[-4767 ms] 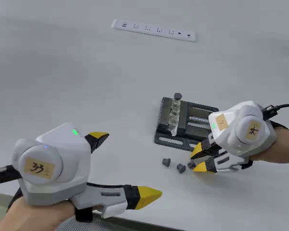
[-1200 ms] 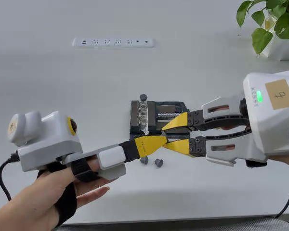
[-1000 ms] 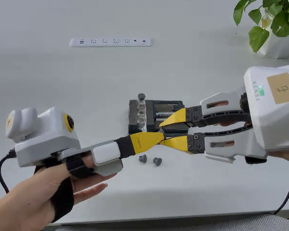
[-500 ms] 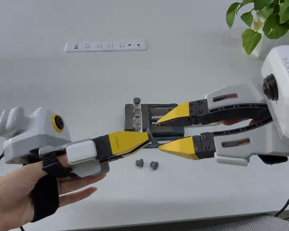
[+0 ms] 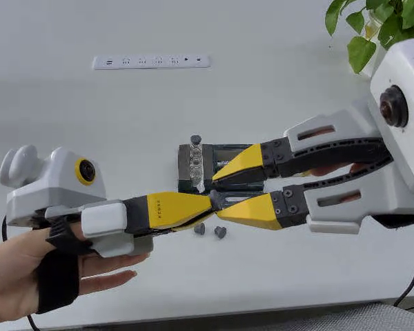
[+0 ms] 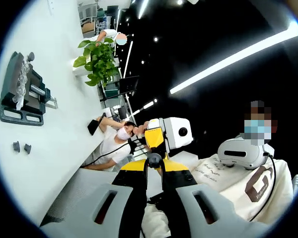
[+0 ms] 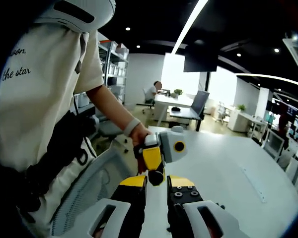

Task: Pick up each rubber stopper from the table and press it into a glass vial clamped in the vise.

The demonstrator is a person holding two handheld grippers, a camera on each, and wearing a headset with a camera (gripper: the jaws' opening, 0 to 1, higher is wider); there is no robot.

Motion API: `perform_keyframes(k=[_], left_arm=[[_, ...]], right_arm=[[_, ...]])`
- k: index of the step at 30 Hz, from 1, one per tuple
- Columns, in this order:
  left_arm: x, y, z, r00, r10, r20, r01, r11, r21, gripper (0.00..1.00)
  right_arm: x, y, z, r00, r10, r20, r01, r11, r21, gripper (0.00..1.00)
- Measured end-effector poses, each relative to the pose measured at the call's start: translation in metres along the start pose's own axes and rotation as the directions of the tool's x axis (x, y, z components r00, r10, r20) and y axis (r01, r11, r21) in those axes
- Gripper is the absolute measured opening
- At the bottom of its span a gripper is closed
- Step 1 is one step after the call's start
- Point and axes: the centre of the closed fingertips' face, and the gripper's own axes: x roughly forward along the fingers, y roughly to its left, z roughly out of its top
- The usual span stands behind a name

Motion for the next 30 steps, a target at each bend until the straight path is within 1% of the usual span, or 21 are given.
perform_keyframes(k=[3, 6, 17, 22, 25, 30], left_arm=[[0.0006, -0.0017, -0.0008, 1.0000, -0.010, -0.002, 0.010, 1.000, -0.013, 0.06], [0.0014, -0.0016, -0.0023, 0.9999, -0.009, -0.010, 0.009, 1.000, -0.016, 0.06], [0.0023, -0.0019, -0.0027, 0.9999, -0.013, 0.000, 0.013, 1.000, -0.019, 0.06], [0.0023, -0.0013, -0.0053, 0.9999, -0.013, -0.009, 0.013, 1.000, -0.024, 0.06], [0.0018, -0.0025, -0.0058, 0.9997, -0.021, -0.011, 0.021, 0.999, -0.028, 0.06], [0.0020, -0.0021, -0.0063, 0.9997, -0.019, -0.015, 0.018, 0.999, -0.031, 0.06]], right_arm=[[-0.0009, 0.0012, 0.0027, 0.9999, 0.002, 0.014, -0.002, 1.000, 0.009, 0.11], [-0.0003, 0.0030, 0.0006, 1.0000, 0.008, 0.000, -0.008, 1.000, 0.004, 0.09], [0.0000, 0.0046, 0.0013, 0.9999, 0.013, 0.005, -0.013, 1.000, -0.003, 0.07], [0.0002, 0.0064, -0.0004, 0.9996, 0.027, -0.001, -0.027, 1.000, 0.004, 0.08], [0.0000, 0.0073, 0.0004, 0.9994, 0.034, 0.006, -0.034, 0.999, 0.015, 0.08], [0.0000, 0.0070, -0.0004, 0.9992, 0.040, 0.002, -0.040, 0.999, 0.015, 0.07]])
